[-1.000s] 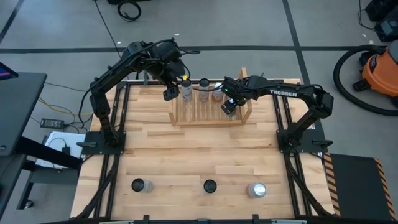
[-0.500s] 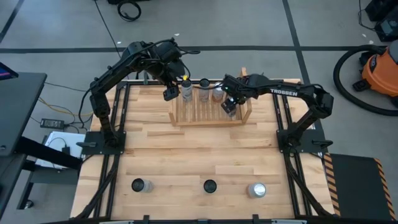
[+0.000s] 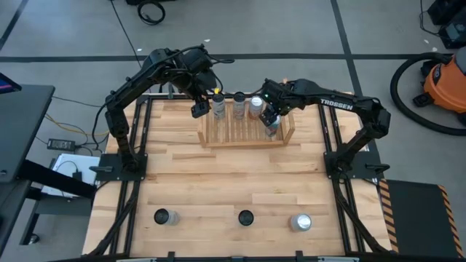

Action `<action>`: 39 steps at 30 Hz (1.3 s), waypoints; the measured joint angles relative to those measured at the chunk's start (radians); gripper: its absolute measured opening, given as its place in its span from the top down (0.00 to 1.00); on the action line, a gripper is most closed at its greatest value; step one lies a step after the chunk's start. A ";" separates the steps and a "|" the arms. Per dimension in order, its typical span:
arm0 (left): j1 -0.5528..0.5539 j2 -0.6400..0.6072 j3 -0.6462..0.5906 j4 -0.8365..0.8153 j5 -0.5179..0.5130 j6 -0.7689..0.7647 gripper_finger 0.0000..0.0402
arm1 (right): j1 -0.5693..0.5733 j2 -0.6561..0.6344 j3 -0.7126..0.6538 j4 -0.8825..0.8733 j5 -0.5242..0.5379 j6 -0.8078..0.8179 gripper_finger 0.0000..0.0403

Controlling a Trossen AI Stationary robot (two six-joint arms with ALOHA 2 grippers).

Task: Place canned beverage on shelf
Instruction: Put the pink and white soda can into the shelf

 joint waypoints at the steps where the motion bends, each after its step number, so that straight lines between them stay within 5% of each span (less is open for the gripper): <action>1: 0.000 0.000 0.000 0.000 0.000 0.000 0.30 | 0.000 0.000 0.019 -0.010 0.000 -0.012 0.28; 9: -0.002 0.000 0.000 -0.001 0.000 -0.002 0.30 | 0.060 -0.016 0.164 -0.177 -0.018 -0.109 0.27; 21: -0.084 0.000 0.000 -0.002 0.000 -0.032 0.30 | 0.322 -0.201 0.169 -0.271 0.195 0.020 0.28; 39: -0.232 -0.164 -0.044 -0.001 -0.062 -0.162 0.30 | 0.669 -0.443 -0.168 -0.254 0.286 0.391 0.28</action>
